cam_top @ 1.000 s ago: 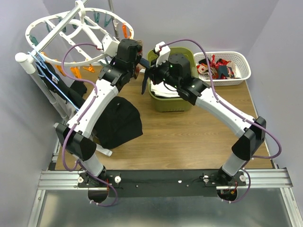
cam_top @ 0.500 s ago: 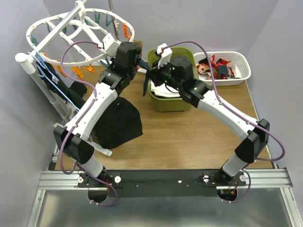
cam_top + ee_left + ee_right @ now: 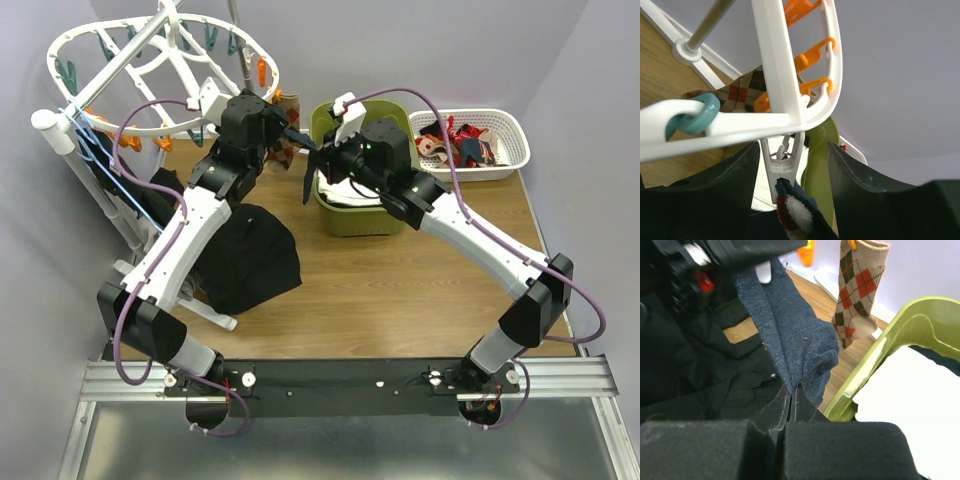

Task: Remove the socks clipped to the hanger

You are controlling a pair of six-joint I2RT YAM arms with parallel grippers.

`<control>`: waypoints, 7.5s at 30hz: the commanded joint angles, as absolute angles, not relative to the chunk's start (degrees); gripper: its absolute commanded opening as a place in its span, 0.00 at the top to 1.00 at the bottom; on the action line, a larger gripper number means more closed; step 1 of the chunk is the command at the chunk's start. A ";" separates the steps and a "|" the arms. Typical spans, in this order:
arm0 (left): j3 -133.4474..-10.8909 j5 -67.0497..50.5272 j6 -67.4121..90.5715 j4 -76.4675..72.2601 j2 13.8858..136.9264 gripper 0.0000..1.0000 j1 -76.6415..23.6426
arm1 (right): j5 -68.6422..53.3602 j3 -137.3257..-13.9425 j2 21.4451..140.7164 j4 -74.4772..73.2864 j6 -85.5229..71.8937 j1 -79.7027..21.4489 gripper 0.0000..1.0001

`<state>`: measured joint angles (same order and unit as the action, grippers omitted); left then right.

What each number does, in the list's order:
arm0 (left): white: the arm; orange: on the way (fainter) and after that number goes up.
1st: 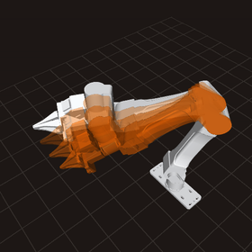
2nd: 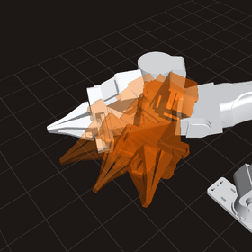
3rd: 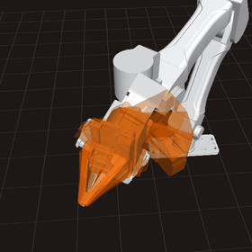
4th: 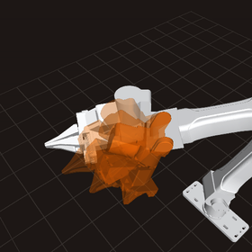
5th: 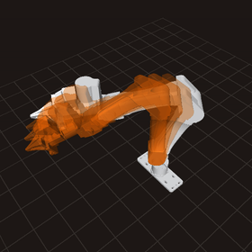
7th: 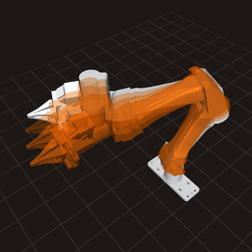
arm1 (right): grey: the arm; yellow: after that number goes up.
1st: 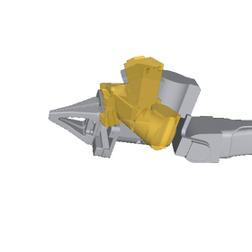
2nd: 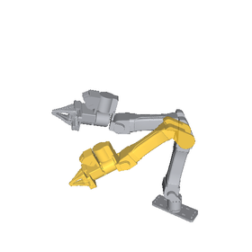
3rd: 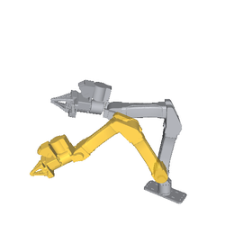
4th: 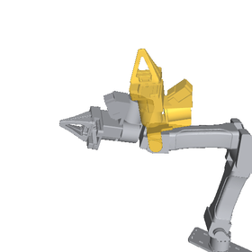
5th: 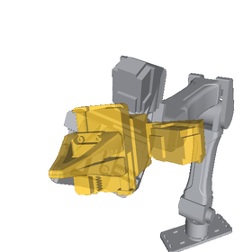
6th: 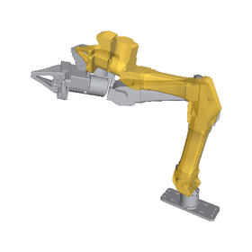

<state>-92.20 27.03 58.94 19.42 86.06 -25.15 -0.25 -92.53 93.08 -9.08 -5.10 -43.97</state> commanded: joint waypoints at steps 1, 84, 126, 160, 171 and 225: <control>-91.85 24.61 60.29 15.12 83.06 0.36 -23.20 | 0.35 -91.93 90.35 -9.84 -5.45 -44.47 0.99; -64.60 -36.65 55.37 -15.29 67.50 1.00 -4.22 | -25.66 -97.03 105.20 -3.01 -3.09 -32.85 0.00; -59.67 -20.58 52.92 -8.98 55.72 0.28 -18.15 | -12.04 -107.67 100.90 -23.11 -7.91 -36.91 0.99; -107.31 36.38 47.99 30.67 87.10 0.30 -36.30 | 4.31 -106.70 93.34 -26.28 1.40 -43.50 0.99; -114.43 40.52 46.67 34.80 92.64 0.31 -36.39 | 6.50 -105.47 92.11 -25.58 3.25 -45.09 0.99; -102.14 29.19 33.58 17.50 82.62 0.31 -35.95 | 12.85 -110.55 96.05 -28.39 -5.19 -17.59 0.99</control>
